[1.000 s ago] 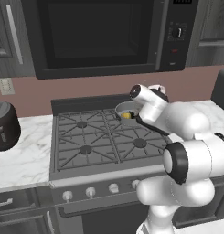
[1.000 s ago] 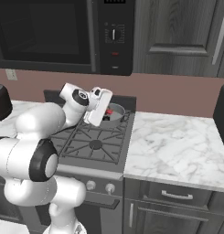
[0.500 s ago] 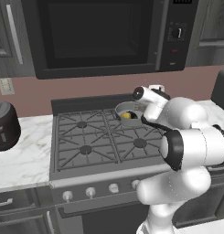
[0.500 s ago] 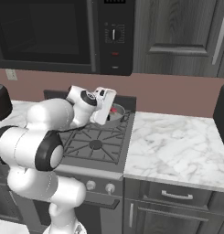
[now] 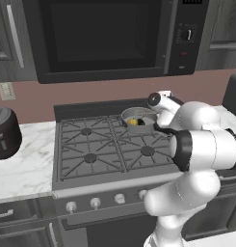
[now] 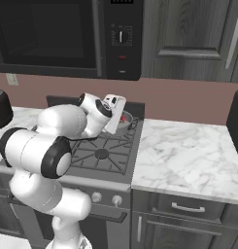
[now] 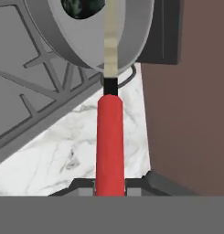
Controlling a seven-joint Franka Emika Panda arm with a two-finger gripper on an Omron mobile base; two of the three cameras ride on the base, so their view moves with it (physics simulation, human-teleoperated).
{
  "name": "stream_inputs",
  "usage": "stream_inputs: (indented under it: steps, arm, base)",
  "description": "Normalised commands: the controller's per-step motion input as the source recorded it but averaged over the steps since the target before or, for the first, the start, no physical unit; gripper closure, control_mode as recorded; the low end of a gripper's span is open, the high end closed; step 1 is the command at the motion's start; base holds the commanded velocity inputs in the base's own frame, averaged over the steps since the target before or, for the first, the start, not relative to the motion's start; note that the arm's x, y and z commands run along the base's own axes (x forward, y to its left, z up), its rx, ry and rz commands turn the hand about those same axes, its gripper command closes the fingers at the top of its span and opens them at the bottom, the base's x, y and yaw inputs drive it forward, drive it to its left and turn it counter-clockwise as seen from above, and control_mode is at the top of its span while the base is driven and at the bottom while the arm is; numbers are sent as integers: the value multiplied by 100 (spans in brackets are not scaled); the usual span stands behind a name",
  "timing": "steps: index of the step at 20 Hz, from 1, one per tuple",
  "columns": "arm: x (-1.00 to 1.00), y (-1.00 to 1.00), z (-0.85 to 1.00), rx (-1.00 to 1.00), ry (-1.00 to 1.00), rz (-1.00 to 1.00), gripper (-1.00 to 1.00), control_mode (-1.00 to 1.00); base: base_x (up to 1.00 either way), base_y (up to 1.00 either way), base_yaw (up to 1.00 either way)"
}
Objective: Put the eggplant and squash in the pot. Retrieve the spatula and lightly stir the vegetables in the pot.
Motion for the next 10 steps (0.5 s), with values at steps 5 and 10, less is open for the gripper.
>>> stream_inputs:
  steps: [5, 10]
  arm:
    - [0, -32, 0, 1, 3, 20, 100, -100]
    - [2, -8, -8, -1, 2, 2, 100, -100]
  base:
    - [0, 0, 0]
    - [0, 0, 0]
